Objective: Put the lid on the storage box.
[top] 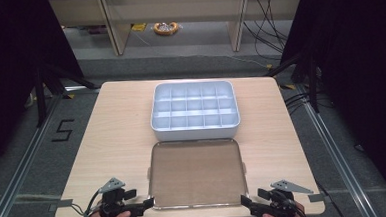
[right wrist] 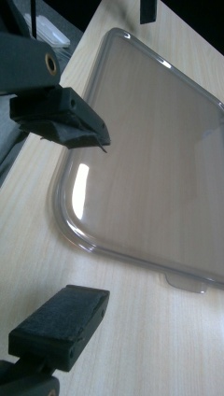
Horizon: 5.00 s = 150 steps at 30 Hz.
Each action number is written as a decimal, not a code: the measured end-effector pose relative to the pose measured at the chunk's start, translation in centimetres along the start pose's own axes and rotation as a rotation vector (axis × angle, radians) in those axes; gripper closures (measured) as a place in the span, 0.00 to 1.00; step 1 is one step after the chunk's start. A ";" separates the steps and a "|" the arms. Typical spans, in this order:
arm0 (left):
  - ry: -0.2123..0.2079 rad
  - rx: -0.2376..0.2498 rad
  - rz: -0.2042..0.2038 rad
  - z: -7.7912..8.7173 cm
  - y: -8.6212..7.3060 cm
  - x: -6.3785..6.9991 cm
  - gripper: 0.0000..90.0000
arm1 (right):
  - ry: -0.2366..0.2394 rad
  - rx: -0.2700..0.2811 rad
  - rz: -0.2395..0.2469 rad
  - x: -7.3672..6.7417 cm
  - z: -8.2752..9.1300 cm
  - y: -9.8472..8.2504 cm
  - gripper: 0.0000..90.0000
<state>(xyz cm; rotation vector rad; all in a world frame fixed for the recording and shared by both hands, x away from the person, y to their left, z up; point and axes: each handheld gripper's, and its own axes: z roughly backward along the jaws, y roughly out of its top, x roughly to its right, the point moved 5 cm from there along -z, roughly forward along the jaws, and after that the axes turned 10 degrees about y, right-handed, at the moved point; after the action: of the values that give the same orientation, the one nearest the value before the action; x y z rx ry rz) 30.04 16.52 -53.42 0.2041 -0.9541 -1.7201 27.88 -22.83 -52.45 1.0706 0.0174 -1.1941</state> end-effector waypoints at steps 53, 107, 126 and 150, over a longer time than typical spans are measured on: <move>0.023 -0.074 0.014 -3.7 2.0 -0.5 0.49 | 0.024 0.005 -0.138 3.0 -4.3 3.2 0.39; -0.063 -0.011 0.138 -3.8 2.4 -1.3 0.20 | 0.287 0.096 0.222 -2.1 -0.9 3.8 0.67; -0.142 -0.065 0.222 -3.6 2.1 -1.6 0.43 | 0.231 0.044 0.237 -0.9 -1.5 3.0 0.74; 0.023 -0.103 0.042 -3.1 2.3 -1.5 0.37 | 0.199 0.025 0.074 -0.4 -2.9 2.3 0.74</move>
<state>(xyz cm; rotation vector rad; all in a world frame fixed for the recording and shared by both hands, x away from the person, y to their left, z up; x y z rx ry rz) 34.06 16.16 -54.36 0.1350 -0.8447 -1.7198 30.84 -20.62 -52.30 1.1990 0.1164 -1.0201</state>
